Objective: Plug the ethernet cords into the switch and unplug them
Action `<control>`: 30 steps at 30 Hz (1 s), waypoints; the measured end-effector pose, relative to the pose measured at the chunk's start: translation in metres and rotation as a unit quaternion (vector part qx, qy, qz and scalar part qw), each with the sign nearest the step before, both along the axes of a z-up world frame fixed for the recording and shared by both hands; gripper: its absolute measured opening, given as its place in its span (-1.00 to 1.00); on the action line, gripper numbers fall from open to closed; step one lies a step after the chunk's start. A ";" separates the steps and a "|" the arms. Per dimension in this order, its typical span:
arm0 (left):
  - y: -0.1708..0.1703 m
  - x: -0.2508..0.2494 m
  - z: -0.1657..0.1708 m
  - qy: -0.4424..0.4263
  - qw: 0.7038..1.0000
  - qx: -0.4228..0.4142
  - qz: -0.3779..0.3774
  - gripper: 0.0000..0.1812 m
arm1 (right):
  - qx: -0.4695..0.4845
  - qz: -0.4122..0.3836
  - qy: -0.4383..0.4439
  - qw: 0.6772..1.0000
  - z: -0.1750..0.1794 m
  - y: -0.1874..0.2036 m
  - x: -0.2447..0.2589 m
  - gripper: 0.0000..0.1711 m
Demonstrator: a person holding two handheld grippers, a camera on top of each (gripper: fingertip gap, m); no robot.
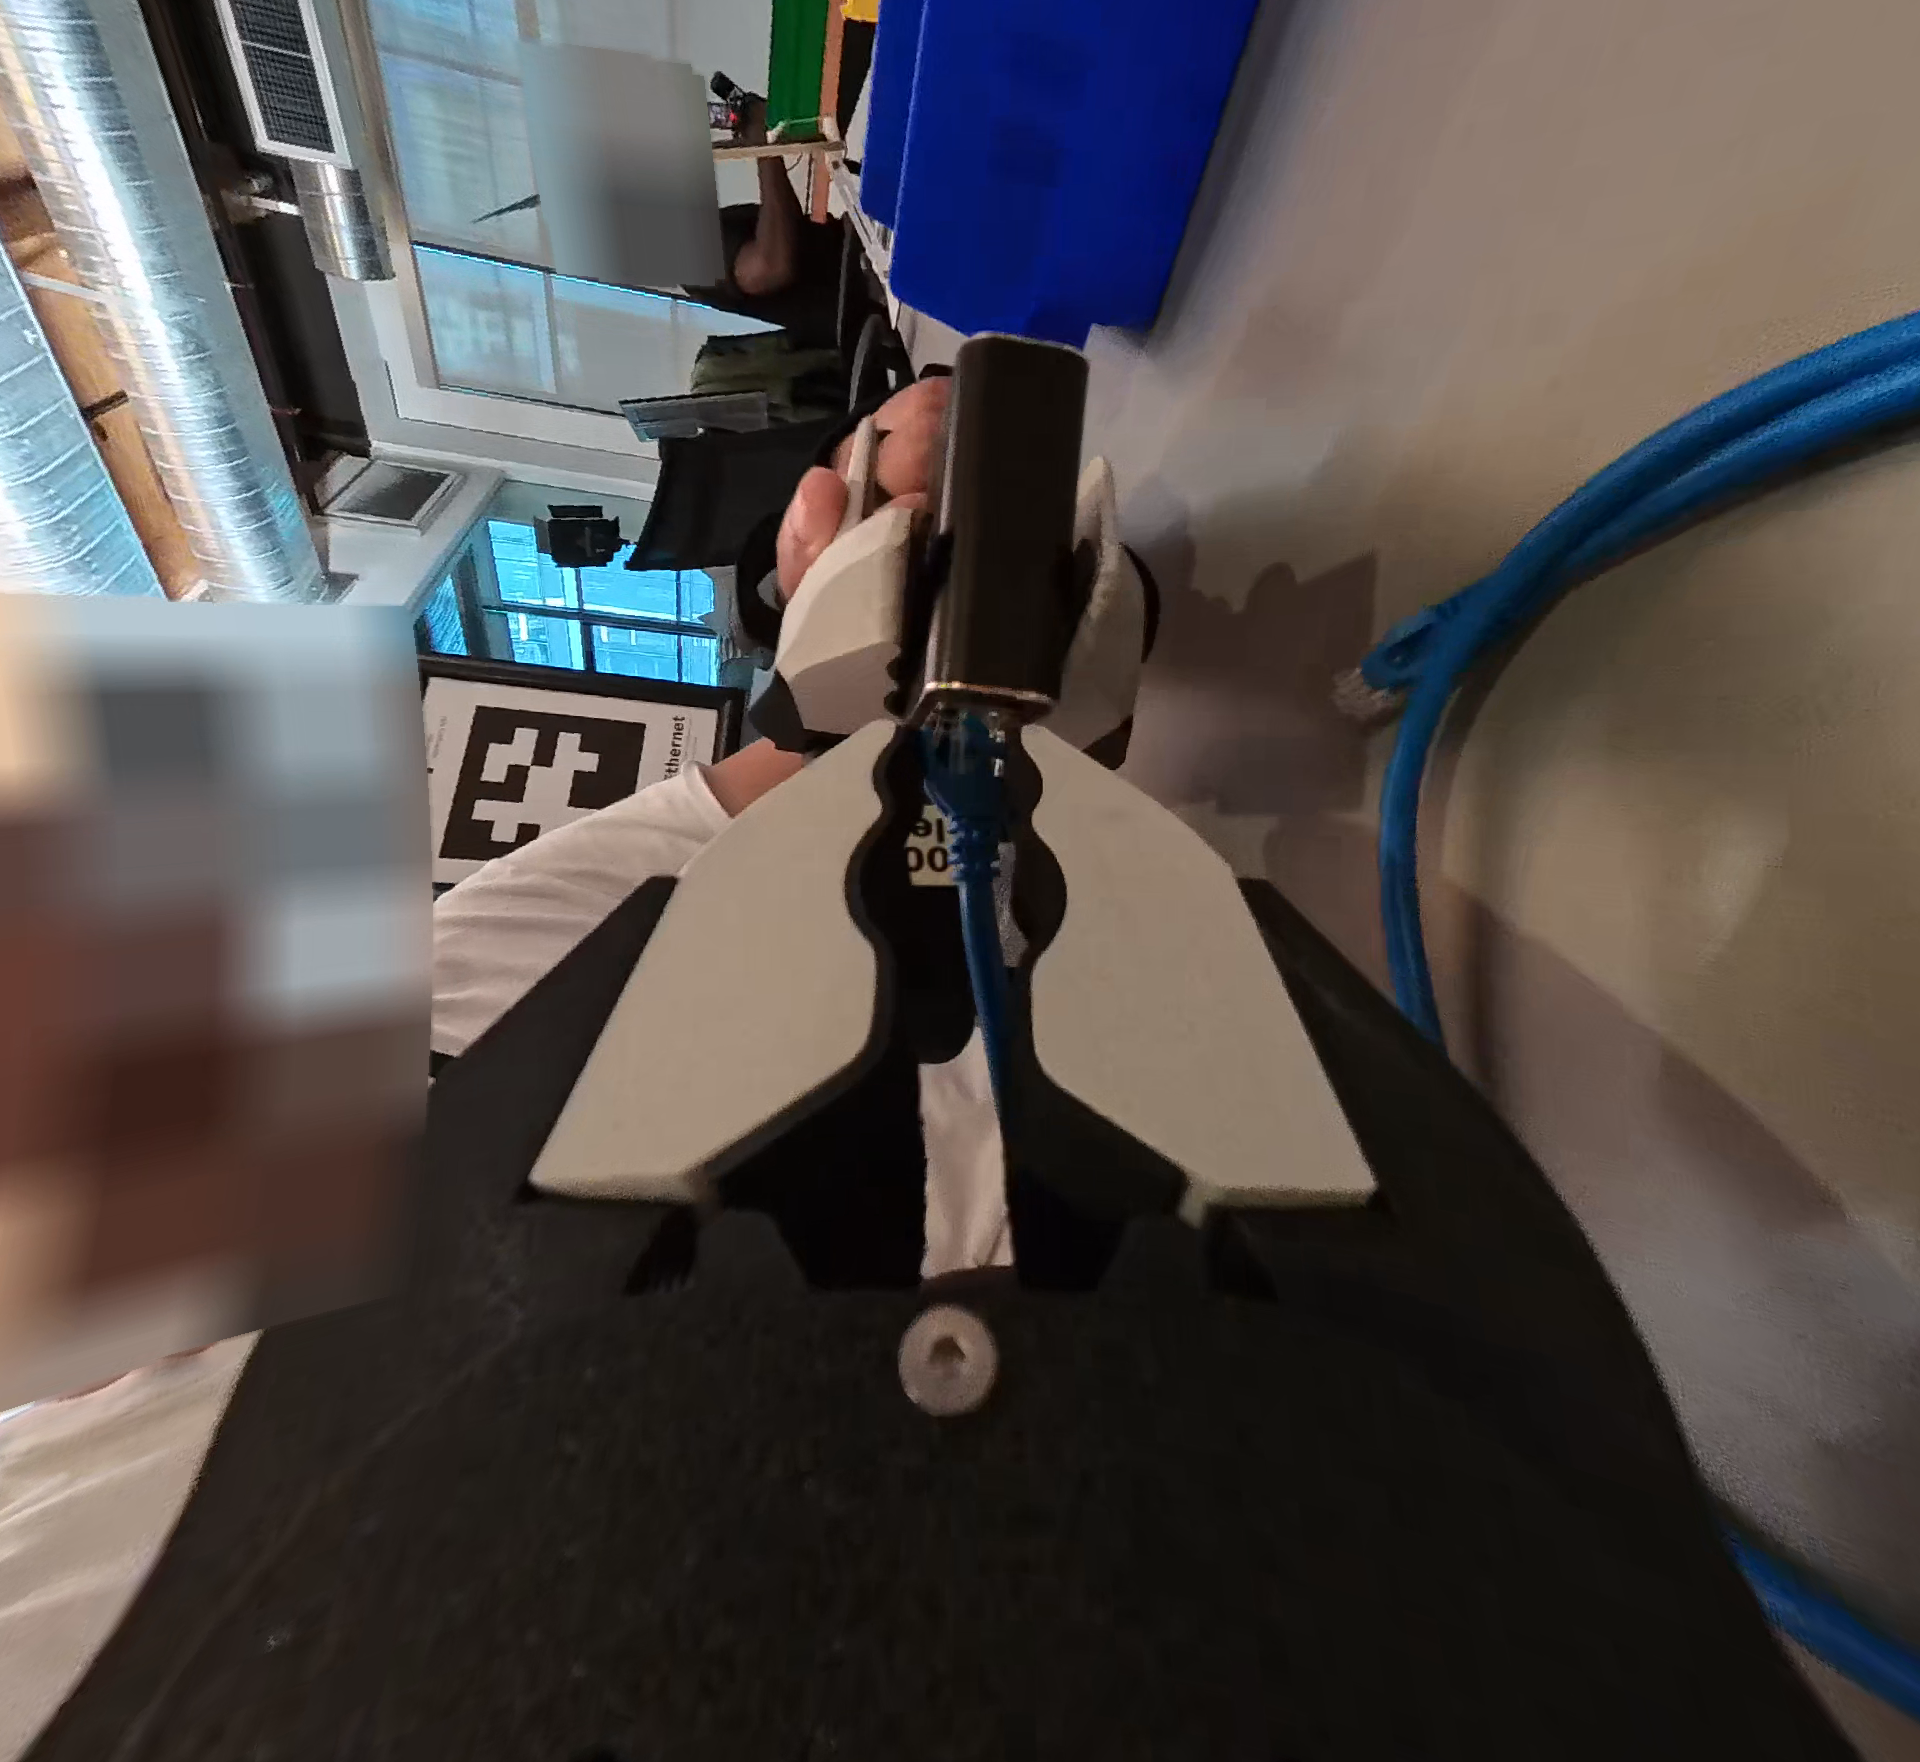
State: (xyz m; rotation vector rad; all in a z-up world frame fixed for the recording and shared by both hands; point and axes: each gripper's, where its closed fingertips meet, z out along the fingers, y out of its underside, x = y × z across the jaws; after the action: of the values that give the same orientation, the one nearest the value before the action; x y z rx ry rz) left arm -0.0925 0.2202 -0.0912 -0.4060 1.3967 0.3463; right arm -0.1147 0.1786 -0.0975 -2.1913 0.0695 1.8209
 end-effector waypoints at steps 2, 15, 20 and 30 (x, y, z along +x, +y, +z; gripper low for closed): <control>0.001 -0.002 0.001 -0.002 1.000 0.007 0.003 -0.72 | 0.013 0.002 -0.001 1.000 0.000 0.000 -0.001 -0.84; -0.005 0.002 0.000 0.002 0.999 0.049 -0.002 -0.71 | 0.016 0.023 -0.014 1.000 -0.006 -0.013 0.001 -0.83; 0.003 0.001 -0.002 0.010 0.998 0.060 0.024 -0.73 | 0.015 0.022 0.016 1.000 -0.011 -0.017 -0.013 -0.83; 0.007 0.001 -0.017 0.035 0.993 -0.108 0.000 -0.48 | 0.138 0.001 -0.185 0.973 -0.014 -0.001 0.020 -0.84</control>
State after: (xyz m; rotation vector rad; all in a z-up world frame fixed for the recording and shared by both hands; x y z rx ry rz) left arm -0.0915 0.2271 -0.1081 -0.5762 1.5092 0.2108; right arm -0.0950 0.1774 -0.1111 -2.2783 -0.2484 1.3014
